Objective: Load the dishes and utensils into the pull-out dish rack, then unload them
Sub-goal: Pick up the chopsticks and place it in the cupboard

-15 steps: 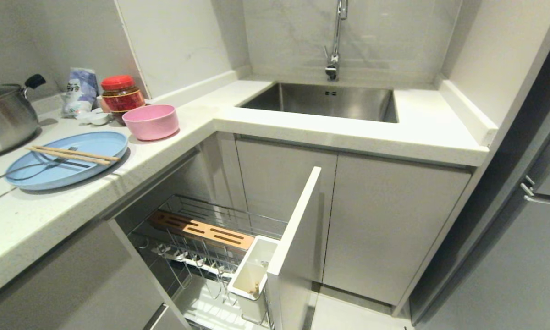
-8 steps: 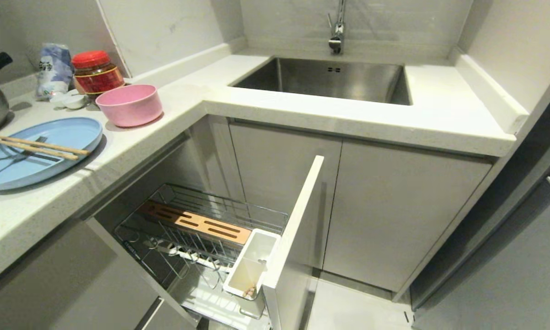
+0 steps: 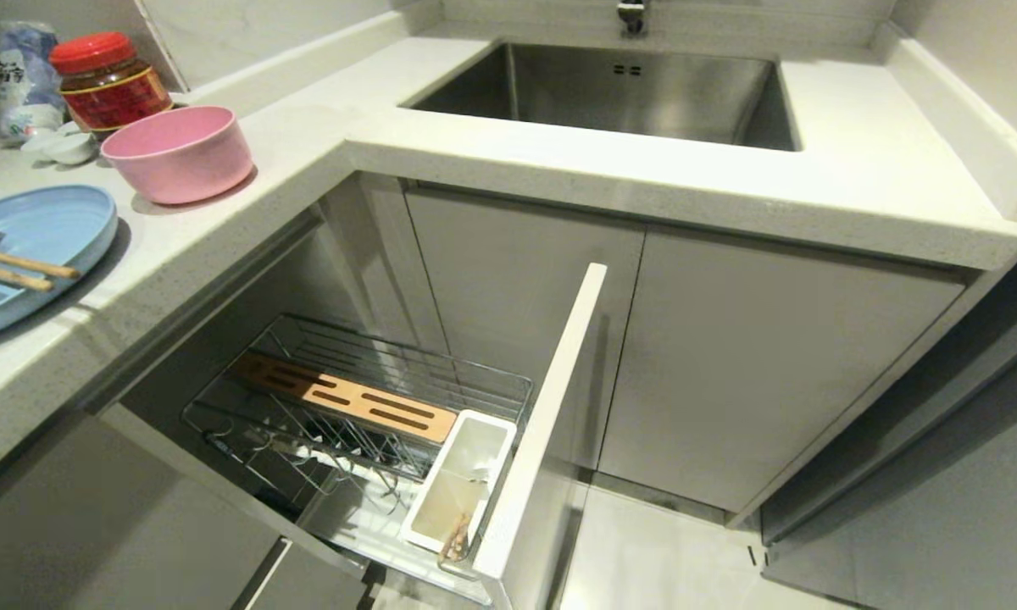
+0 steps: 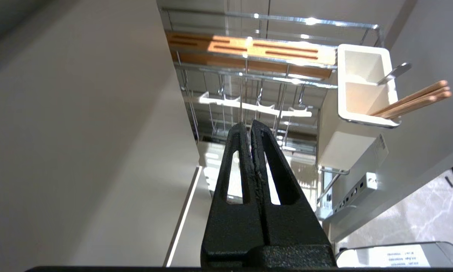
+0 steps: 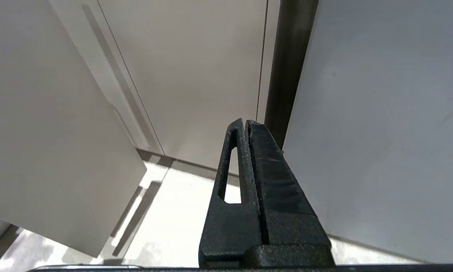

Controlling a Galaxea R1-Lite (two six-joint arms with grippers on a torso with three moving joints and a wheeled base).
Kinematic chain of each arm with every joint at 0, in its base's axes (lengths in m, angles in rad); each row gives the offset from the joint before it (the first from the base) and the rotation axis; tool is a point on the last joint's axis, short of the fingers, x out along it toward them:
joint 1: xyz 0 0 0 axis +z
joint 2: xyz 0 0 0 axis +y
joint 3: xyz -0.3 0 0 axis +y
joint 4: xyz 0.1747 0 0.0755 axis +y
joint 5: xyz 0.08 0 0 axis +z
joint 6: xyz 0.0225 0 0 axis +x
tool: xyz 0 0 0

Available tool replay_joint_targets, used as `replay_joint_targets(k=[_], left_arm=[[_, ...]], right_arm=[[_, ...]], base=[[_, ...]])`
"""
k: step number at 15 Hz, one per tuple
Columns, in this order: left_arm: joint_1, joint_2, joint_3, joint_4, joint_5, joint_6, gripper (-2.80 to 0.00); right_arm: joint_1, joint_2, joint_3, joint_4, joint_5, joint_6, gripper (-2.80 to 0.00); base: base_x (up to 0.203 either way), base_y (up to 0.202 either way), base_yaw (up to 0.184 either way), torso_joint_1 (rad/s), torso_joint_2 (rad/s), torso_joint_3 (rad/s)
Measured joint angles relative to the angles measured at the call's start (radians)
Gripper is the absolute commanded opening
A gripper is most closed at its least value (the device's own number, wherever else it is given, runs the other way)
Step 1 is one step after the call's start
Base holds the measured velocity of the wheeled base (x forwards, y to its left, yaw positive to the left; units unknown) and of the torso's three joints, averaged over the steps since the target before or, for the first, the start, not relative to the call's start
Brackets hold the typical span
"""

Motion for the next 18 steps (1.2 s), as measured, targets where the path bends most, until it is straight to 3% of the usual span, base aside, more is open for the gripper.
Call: replay_joint_targets(k=[6, 11, 14, 18], left_arm=[[0.0, 0.0, 0.0, -0.007, 0.0, -0.001, -2.8], [0.0, 0.0, 0.0, -0.009, 0.002, -0.005, -2.8], [0.0, 0.0, -0.003, -0.005, -0.021, 0.071, -2.8], [0.0, 0.0, -0.2, 0.014, -0.035, 0.081, -2.8]], right_arm=[[0.0, 0.0, 0.0, 0.0, 0.0, 0.0, -2.8], [0.0, 0.0, 0.0, 0.0, 0.0, 0.0, -2.8], [0.0, 0.0, 0.0, 0.0, 0.0, 0.0, -2.8], [0.0, 0.0, 0.0, 0.0, 0.0, 0.0, -2.8]], base=[[0.0, 0.0, 0.0, 0.0, 0.0, -0.195], [0.0, 0.0, 0.0, 0.001, 0.0, -0.046], [0.0, 0.0, 0.0, 0.0, 0.0, 0.0], [0.0, 0.0, 0.0, 0.0, 0.0, 0.0]])
